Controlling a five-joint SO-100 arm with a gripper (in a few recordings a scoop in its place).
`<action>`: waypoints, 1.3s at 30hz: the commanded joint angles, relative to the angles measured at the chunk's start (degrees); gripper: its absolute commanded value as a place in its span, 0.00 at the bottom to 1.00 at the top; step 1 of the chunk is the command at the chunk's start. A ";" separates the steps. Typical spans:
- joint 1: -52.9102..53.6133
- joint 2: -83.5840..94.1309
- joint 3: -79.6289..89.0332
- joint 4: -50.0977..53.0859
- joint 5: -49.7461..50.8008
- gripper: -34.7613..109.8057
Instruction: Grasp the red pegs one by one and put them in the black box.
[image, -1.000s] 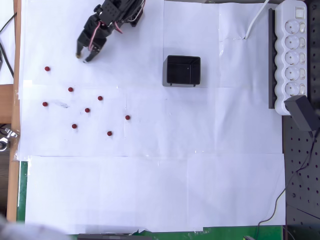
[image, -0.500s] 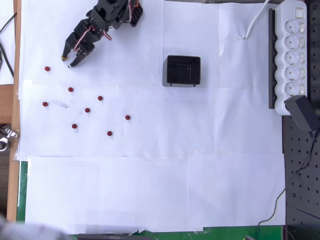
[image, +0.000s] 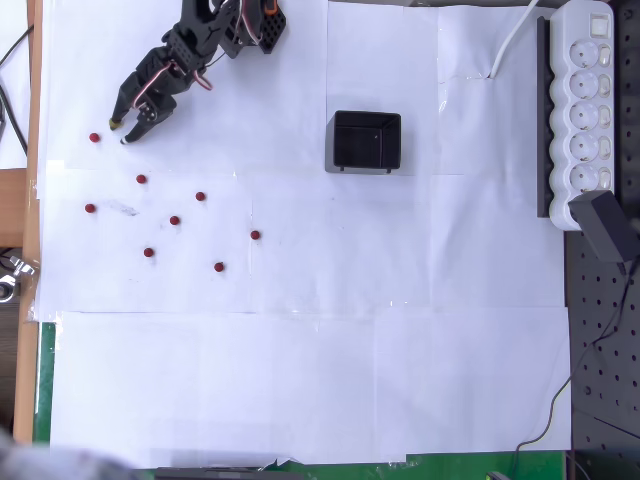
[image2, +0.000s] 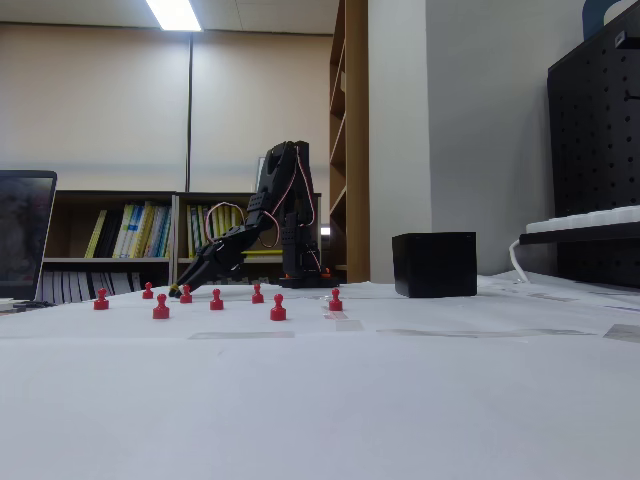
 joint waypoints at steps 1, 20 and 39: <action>2.29 1.49 2.02 -0.62 -1.41 0.31; 3.52 7.82 9.40 -1.41 -3.16 0.33; 1.41 10.46 11.16 -3.96 -4.39 0.30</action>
